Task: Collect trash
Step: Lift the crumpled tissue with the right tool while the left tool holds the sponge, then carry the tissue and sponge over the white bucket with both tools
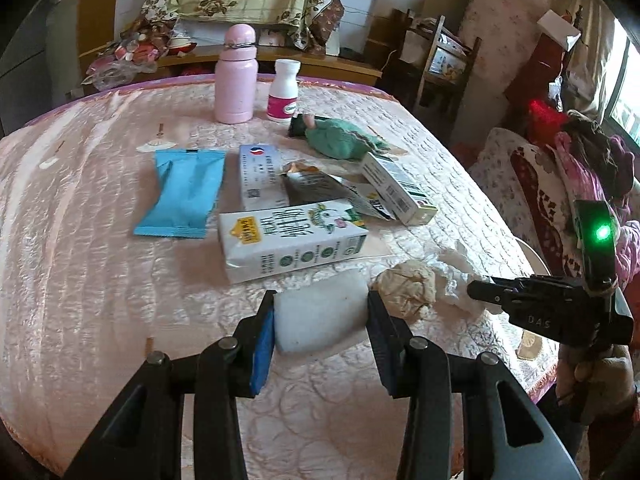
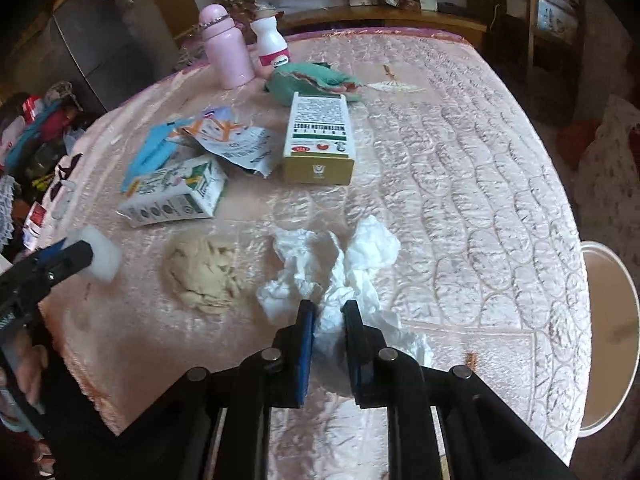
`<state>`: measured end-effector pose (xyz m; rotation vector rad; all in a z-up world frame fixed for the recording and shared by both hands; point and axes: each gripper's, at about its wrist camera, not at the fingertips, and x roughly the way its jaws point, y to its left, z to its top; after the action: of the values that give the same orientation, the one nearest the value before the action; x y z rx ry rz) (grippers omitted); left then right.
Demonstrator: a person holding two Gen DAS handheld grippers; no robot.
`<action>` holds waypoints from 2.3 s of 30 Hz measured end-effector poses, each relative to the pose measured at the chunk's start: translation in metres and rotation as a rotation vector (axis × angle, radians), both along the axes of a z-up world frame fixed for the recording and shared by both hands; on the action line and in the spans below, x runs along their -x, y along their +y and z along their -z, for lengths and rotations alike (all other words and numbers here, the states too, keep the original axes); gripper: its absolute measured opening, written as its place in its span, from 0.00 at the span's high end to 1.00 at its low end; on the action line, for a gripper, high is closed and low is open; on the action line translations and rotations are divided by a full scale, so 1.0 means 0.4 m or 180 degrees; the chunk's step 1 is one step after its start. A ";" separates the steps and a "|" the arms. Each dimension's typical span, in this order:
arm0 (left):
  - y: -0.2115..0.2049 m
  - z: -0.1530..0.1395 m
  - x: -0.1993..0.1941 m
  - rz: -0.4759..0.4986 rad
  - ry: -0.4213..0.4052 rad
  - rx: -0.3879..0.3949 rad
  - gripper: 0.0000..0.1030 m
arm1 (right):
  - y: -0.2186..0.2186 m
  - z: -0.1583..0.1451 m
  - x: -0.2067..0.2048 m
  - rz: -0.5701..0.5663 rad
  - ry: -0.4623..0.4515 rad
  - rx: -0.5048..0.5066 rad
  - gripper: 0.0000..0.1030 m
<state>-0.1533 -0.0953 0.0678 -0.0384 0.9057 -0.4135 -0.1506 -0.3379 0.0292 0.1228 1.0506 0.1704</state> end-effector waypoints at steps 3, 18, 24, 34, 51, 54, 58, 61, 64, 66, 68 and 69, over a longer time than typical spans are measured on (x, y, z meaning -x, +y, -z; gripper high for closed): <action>-0.012 0.000 0.000 0.0011 0.0006 0.0006 0.56 | -0.007 -0.002 0.005 -0.0013 -0.0055 0.0001 0.81; -0.062 -0.007 0.003 0.0083 0.0018 -0.0001 0.56 | -0.009 0.026 -0.023 0.0010 -0.0012 -0.0021 0.79; -0.093 -0.026 0.010 0.0143 -0.0046 -0.0015 0.55 | -0.023 0.011 0.004 0.0012 -0.0145 -0.0095 0.83; -0.198 -0.063 0.007 0.0288 -0.0140 0.0035 0.55 | -0.097 -0.102 0.073 0.0174 -0.0530 -0.0111 0.84; -0.455 -0.110 0.001 0.0686 -0.0304 -0.0025 0.55 | -0.314 -0.168 0.170 0.0743 -0.0733 -0.0084 0.84; -0.501 -0.112 0.004 0.0765 -0.0308 -0.0032 0.56 | -0.352 -0.166 0.186 0.0842 -0.0728 -0.0072 0.84; -0.559 -0.110 0.005 0.0879 -0.0280 -0.0012 0.56 | -0.408 -0.163 0.213 0.0998 -0.0728 -0.0068 0.84; -0.601 -0.110 0.007 0.0957 -0.0262 0.0010 0.56 | -0.448 -0.159 0.233 0.1115 -0.0729 -0.0068 0.84; -0.639 -0.109 0.003 0.1020 -0.0236 0.0039 0.55 | -0.484 -0.152 0.248 0.1231 -0.0709 -0.0052 0.84; -0.665 -0.107 0.001 0.1062 -0.0206 0.0069 0.55 | -0.509 -0.146 0.259 0.1301 -0.0696 -0.0056 0.84; -0.687 -0.103 -0.003 0.1099 -0.0175 0.0106 0.56 | -0.533 -0.141 0.269 0.1369 -0.0673 -0.0039 0.84; -0.699 -0.101 -0.005 0.1112 -0.0164 0.0112 0.56 | -0.541 -0.138 0.272 0.1391 -0.0665 -0.0036 0.84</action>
<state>-0.1512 -0.3749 0.1082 0.0996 0.8554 -0.7522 -0.2593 -0.5543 0.0842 0.3337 0.7932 -0.2033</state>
